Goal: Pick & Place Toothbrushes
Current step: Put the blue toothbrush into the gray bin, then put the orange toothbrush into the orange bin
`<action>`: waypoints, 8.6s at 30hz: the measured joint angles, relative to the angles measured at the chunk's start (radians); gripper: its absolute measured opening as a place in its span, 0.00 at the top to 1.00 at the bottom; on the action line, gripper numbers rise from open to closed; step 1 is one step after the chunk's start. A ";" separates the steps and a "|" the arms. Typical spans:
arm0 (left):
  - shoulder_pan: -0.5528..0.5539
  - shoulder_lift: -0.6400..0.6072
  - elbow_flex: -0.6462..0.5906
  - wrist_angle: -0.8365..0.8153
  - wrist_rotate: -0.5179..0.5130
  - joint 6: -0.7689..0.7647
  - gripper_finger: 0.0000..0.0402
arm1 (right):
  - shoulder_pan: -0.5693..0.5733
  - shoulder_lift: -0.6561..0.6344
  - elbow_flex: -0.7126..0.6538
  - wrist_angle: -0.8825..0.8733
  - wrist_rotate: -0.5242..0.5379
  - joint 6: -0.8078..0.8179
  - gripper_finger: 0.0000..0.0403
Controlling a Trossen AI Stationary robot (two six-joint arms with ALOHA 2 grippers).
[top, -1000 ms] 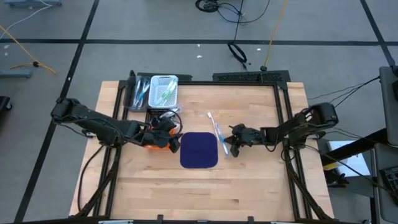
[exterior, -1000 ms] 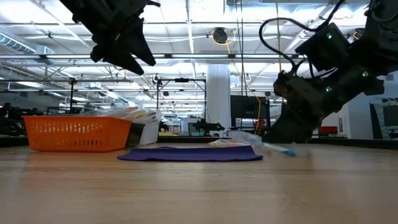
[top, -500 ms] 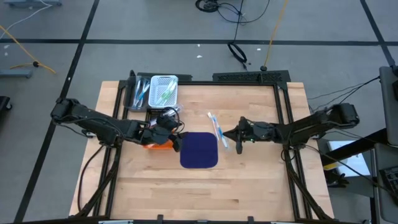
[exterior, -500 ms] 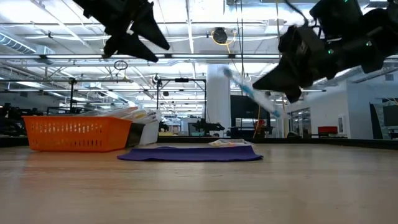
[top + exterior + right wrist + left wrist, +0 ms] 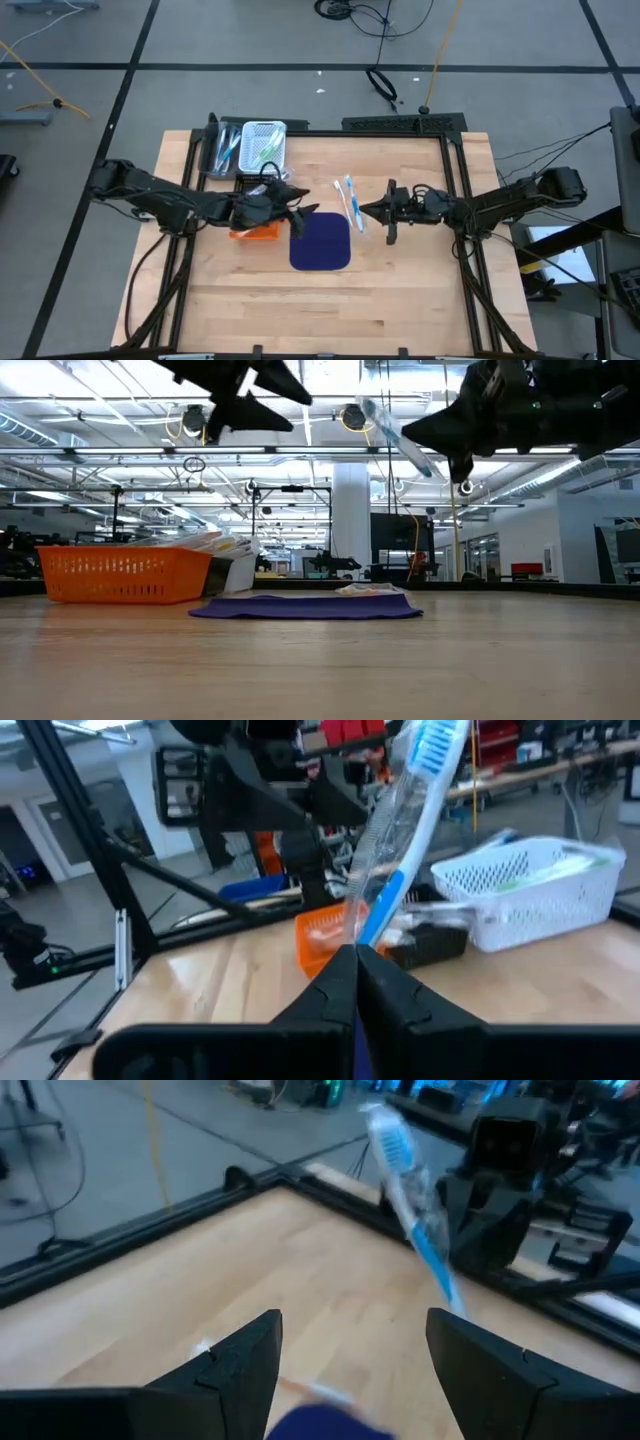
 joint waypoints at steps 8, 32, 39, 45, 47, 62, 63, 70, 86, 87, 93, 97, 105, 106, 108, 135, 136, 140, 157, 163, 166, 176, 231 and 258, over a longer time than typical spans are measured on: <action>0.066 0.147 0.000 0.368 0.158 0.077 0.38 | 0.024 0.001 0.050 0.018 0.001 -0.064 1.00; 0.148 0.372 0.002 0.855 0.391 0.037 0.40 | 0.061 0.029 0.092 -0.044 0.056 -0.107 1.00; 0.158 0.372 0.002 0.857 0.392 0.048 0.73 | 0.061 0.029 0.093 -0.038 0.057 -0.107 1.00; 0.160 0.372 0.003 0.859 0.392 0.091 0.97 | 0.061 0.029 0.093 -0.043 0.057 -0.106 1.00; 0.160 0.372 0.003 0.857 0.395 0.093 0.99 | 0.061 0.029 0.093 -0.046 0.057 -0.106 1.00; 0.160 0.287 0.002 0.719 0.444 0.120 1.00 | 0.049 0.029 0.092 -0.135 0.057 -0.132 0.77; 0.160 0.264 0.002 0.675 0.442 0.130 1.00 | 0.048 0.029 0.092 -0.141 0.058 -0.133 0.75; 0.160 0.005 0.002 0.153 0.239 0.179 1.00 | 0.057 0.029 0.092 -0.159 0.057 -0.130 0.64; 0.266 -0.479 0.001 -0.684 -0.273 -0.009 1.00 | 0.058 0.029 0.092 -0.159 0.057 -0.113 0.66; 0.290 -0.491 0.001 -0.727 -0.283 -0.028 1.00 | 0.058 0.029 0.092 -0.159 0.057 -0.113 0.66; 0.460 -0.518 0.001 -0.881 -0.290 -0.067 1.00 | 0.058 0.029 0.092 -0.159 0.056 -0.113 0.67; 0.594 -0.517 -0.014 -0.897 -0.273 -0.044 1.00 | 0.058 0.029 0.092 -0.159 0.056 -0.111 0.67; 0.833 -0.515 -0.121 -0.780 -0.126 0.060 1.00 | 0.058 0.029 0.092 -0.159 0.055 -0.107 0.67; 0.858 -0.513 -0.139 -0.743 -0.104 0.075 1.00 | 0.058 0.029 0.092 -0.159 0.055 -0.109 0.67; 0.904 -0.502 -0.171 -0.682 -0.074 0.100 1.00 | 0.058 0.029 0.092 -0.159 0.055 -0.107 0.67; 0.959 -0.361 -0.210 -0.663 -0.022 0.066 1.00 | 0.058 0.029 0.092 -0.189 0.056 -0.106 0.68; 0.963 -0.344 -0.211 -0.649 -0.004 0.066 1.00 | 0.058 0.029 0.092 -0.189 0.056 -0.106 0.68; 0.981 -0.275 -0.217 -0.626 0.008 0.063 1.00 | 0.058 0.029 0.092 -0.195 0.056 -0.106 0.68; 1.005 -0.239 -0.217 -0.562 0.090 0.104 0.69 | 0.058 0.029 0.092 -0.240 0.064 -0.080 0.68; 1.000 -0.262 -0.217 -0.544 0.297 0.109 0.56 | 0.055 0.029 0.092 -0.367 0.168 -0.016 0.68; 0.979 -0.277 -0.218 -0.502 0.427 0.108 0.54 | 0.042 0.039 0.092 -0.386 0.190 0.035 0.68; 0.806 -0.303 -0.218 -0.349 0.556 0.075 0.53 | -0.031 0.253 0.092 -0.332 0.188 0.175 0.68; 0.452 -0.299 -0.218 -0.241 0.363 0.071 0.53 | -0.068 0.588 0.300 -0.505 0.306 0.246 0.84; 0.203 -0.209 -0.216 0.126 0.363 0.095 0.53 | 0.019 0.213 0.298 -0.162 0.260 -0.126 1.00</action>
